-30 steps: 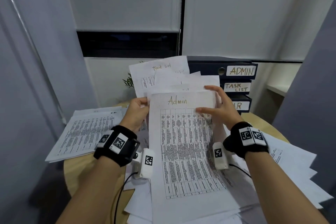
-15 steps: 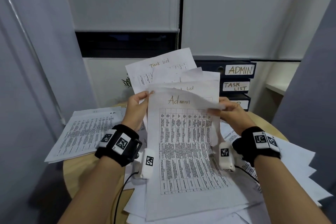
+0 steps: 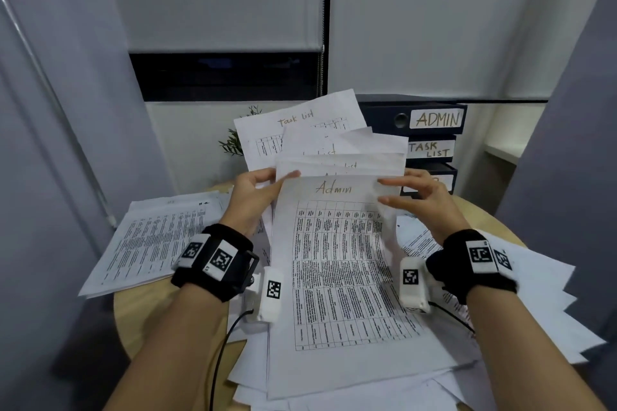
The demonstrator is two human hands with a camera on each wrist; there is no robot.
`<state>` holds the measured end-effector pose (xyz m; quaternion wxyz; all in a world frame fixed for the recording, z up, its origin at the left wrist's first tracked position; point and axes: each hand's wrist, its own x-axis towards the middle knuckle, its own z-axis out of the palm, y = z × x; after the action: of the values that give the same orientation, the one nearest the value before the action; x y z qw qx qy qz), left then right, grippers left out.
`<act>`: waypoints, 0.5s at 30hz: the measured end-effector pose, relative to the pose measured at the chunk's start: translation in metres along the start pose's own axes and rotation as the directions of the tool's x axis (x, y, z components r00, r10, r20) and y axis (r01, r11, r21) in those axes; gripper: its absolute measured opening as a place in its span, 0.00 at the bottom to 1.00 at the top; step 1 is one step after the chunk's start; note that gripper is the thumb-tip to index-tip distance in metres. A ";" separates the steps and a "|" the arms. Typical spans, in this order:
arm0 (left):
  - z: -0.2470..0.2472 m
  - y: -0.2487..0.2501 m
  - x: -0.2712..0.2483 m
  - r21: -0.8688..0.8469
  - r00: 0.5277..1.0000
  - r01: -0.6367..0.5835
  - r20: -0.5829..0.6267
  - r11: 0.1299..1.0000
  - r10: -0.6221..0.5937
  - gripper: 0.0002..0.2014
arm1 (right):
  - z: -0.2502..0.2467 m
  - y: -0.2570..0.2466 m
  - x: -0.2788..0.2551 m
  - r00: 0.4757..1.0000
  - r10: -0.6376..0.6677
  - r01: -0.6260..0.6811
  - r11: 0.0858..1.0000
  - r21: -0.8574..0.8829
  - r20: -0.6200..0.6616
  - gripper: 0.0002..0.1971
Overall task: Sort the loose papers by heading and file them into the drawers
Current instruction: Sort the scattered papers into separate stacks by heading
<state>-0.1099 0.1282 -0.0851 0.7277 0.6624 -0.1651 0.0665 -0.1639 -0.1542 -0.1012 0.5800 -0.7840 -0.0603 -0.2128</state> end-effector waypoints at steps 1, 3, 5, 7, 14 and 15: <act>0.001 0.001 -0.001 0.017 1.000 -0.002 0.012 1.000 0.002 0.15 | 0.001 -0.001 -0.001 0.999 0.012 -0.011 0.999 -0.050 0.029 0.28; 0.004 0.002 -0.002 0.118 0.997 -0.029 0.068 0.993 0.021 0.23 | 0.003 -0.004 0.000 0.998 0.013 -0.004 0.991 -0.132 0.068 0.31; 0.005 0.003 -0.004 0.208 0.991 -0.058 0.130 0.976 0.031 0.31 | 0.007 -0.009 0.000 0.994 -0.020 0.036 0.988 -0.148 0.107 0.33; 0.006 0.005 -0.006 0.250 0.984 -0.078 0.173 0.965 0.035 0.36 | 0.011 -0.013 0.001 0.990 -0.046 0.068 0.985 -0.158 0.136 0.33; 0.009 0.006 -0.008 0.275 0.975 -0.068 0.221 0.959 0.005 0.37 | 0.018 -0.013 0.008 0.994 -0.026 0.054 0.963 -0.265 0.108 0.38; 0.008 0.005 -0.007 0.262 0.972 -0.073 0.233 0.962 0.011 0.34 | 0.019 -0.011 0.010 0.996 -0.008 0.034 0.957 -0.290 0.090 0.38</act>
<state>-0.1193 0.1215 -0.0820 0.6055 0.7546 -0.2517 0.0268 -0.1535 -0.1341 -0.0918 0.4528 -0.8687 -0.0621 -0.1908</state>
